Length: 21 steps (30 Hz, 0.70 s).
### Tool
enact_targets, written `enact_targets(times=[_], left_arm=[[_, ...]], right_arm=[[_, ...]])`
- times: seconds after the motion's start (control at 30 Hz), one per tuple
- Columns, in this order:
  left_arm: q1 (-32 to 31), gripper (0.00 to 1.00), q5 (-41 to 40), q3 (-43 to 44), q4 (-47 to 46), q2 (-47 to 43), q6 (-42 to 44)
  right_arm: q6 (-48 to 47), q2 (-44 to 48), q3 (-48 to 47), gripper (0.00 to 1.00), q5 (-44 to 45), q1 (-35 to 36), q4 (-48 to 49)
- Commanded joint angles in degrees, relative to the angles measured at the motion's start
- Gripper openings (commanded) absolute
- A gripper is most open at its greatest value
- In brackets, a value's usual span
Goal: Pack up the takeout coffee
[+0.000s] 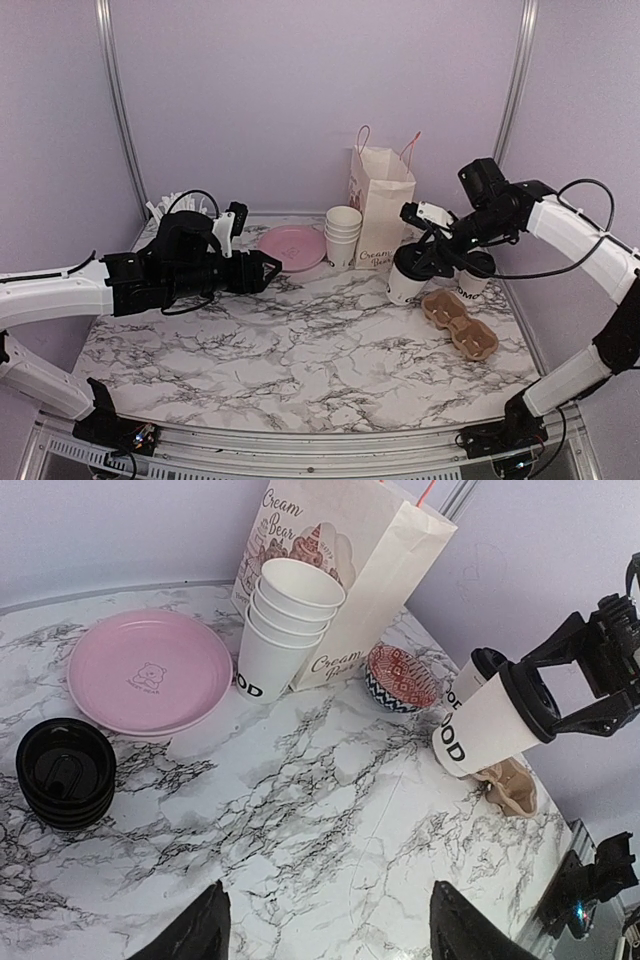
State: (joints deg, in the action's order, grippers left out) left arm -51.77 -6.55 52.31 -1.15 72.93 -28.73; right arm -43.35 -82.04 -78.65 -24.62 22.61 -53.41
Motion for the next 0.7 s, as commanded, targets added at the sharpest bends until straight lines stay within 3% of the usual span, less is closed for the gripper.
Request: enact_targets(times=[0.0, 0.13, 0.33, 0.67], left_arm=[[0.6, 0.69, 0.0, 1.1, 1.1, -0.1, 1.9], [0.6, 0.69, 0.5, 1.4, 1.1, 0.9, 2.0], [0.7, 0.69, 0.8, 1.3, 1.1, 0.9, 2.3], [1.7, 0.7, 0.1, 2.4, 5.5, -0.6, 3.2]], right_arm=[[3.0, 4.4, 3.1, 0.64, 2.8, -4.9, -0.2], [5.0, 6.6, 5.8, 0.65, 6.0, -7.0, 2.1], [4.3, 5.4, 7.9, 0.64, 1.2, -6.2, 4.2], [4.9, -4.1, 4.4, 0.64, 6.3, 2.7, 10.0]])
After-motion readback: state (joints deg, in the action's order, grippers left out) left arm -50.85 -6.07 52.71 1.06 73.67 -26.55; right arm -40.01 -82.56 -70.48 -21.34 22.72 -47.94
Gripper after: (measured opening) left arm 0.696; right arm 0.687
